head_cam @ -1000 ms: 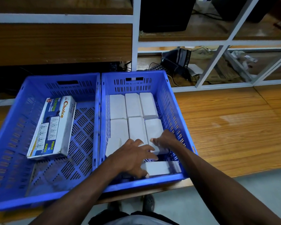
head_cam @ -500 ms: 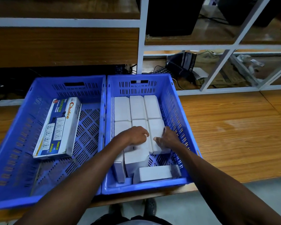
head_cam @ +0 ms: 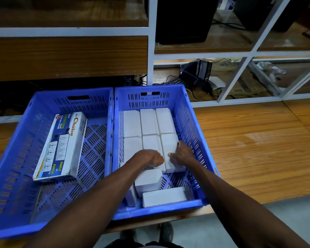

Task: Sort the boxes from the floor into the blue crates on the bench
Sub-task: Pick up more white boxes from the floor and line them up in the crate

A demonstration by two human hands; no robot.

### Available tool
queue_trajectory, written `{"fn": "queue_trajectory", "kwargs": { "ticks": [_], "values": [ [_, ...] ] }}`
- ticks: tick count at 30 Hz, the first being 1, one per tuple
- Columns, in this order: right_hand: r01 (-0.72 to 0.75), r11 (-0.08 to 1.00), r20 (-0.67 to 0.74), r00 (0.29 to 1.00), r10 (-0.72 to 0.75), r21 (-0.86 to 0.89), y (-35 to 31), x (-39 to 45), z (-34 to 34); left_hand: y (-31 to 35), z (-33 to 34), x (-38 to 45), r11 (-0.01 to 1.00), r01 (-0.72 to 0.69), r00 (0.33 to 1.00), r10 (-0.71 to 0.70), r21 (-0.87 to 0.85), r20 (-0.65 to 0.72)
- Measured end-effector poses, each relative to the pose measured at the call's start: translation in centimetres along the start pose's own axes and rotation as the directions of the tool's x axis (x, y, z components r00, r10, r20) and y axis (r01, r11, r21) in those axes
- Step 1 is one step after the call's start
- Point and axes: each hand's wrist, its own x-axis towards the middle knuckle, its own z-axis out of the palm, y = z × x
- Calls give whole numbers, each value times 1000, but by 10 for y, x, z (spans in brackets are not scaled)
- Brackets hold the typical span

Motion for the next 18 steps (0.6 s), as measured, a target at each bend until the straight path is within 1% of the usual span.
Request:
{"fn": "queue_trajectory", "kwargs": {
  "ticks": [4,10,12,15,18],
  "values": [
    [4,1000,-5,1000,-4,1,-2,-2,-1,-2,6,1,1000,-10,999,10,-21,-32],
    [-24,998,47,999,21,54,-4,-5,-3,-14,15,16,997,-2,999,-2,-80,-48],
    [-47,997,62,997,43,64,-3,-2,-1,-20,18,25,996,7,999,-10,-86,-36],
    [-124,987,118,987,112,100,-4,-2,-4,-25,21,35,992,21,999,-27,-127,-45],
    [-173,984,155,974,163,48,-2,-8,-10,-29,26,45,990,21,998,-28,-141,-49]
  ]
}}
